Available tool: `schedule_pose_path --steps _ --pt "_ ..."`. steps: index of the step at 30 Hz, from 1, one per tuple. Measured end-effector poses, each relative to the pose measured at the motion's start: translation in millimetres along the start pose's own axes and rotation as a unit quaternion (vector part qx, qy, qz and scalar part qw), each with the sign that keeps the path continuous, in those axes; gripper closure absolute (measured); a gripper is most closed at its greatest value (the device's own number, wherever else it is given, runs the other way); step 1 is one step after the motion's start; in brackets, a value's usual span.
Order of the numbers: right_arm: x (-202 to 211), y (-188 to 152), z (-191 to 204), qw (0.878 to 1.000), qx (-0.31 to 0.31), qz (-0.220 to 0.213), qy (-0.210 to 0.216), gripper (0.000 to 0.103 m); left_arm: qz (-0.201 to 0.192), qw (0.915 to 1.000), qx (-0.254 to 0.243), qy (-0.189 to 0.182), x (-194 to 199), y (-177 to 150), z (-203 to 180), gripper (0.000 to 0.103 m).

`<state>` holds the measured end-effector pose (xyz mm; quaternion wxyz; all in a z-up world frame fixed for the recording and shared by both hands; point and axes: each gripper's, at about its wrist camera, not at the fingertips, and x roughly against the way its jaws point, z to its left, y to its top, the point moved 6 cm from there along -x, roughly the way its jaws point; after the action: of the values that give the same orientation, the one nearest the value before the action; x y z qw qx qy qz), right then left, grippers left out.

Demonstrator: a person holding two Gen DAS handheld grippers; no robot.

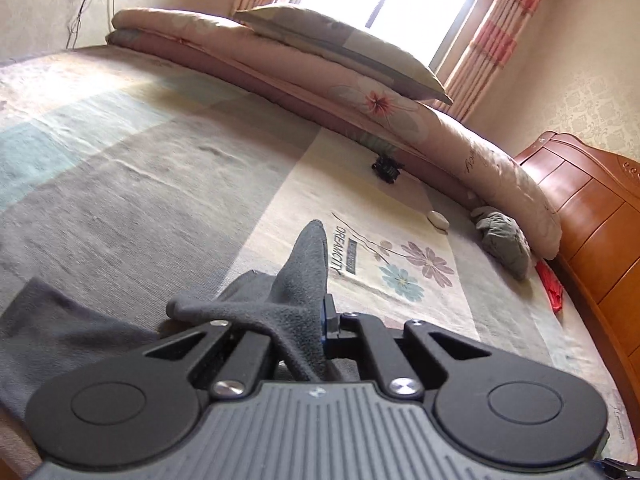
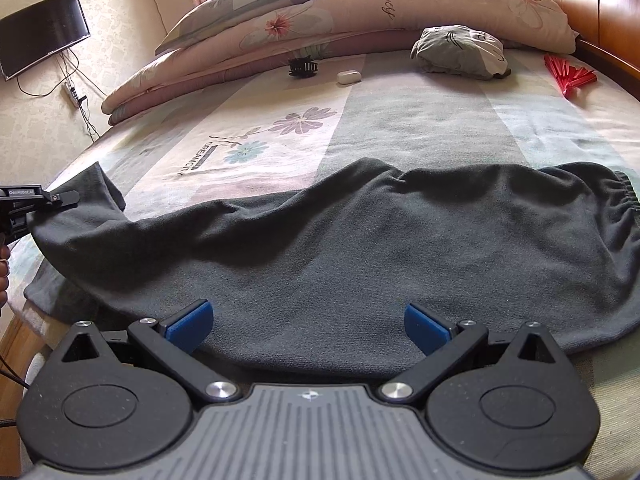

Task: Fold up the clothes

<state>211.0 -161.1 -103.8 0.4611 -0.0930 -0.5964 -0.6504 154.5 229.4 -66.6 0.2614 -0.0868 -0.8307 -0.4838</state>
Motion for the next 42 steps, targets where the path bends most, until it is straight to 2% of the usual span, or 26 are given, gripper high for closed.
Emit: schedule_pose_path --steps 9,16,19,21,23,29,31,33,42 --pt "-1.5 -4.6 0.7 1.0 0.009 0.008 -0.003 0.0 -0.035 0.9986 0.028 0.029 25.7 -12.8 14.8 0.101" --pt "2.1 -7.7 14.7 0.996 0.083 0.008 0.003 0.0 -0.024 0.9979 0.037 0.047 26.7 -25.6 24.0 0.101" --pt "3.5 -9.1 24.4 0.993 0.117 0.008 0.021 0.014 -0.027 0.9981 0.035 0.044 28.4 -23.2 21.0 0.101" --pt "3.1 -10.3 31.6 0.99 0.139 0.011 0.037 0.037 -0.029 0.9981 0.033 0.042 29.5 -21.5 19.0 0.101" --pt "0.6 -12.3 43.1 0.983 0.174 0.014 0.053 0.048 -0.031 0.9982 0.032 0.04 30.6 -19.9 17.0 0.101" --pt "-9.4 -24.4 85.7 0.951 0.299 0.02 0.08 0.054 -0.03 0.9984 0.035 0.034 31.0 -16.9 15.6 0.101" --pt "-16.3 -30.1 95.3 0.939 0.333 0.03 0.08 0.065 -0.027 0.9985 0.036 0.032 30.2 -17.2 16.0 0.101" --pt "-23.4 -35.4 102.0 0.931 0.357 0.036 0.072 0.085 -0.025 0.9986 0.036 0.03 29.7 -18.0 16.4 0.101" --pt "-32.6 -46.0 121.0 0.895 0.444 0.02 0.029 0.084 -0.02 0.9988 0.04 0.018 29.2 -16.8 17.0 0.1"
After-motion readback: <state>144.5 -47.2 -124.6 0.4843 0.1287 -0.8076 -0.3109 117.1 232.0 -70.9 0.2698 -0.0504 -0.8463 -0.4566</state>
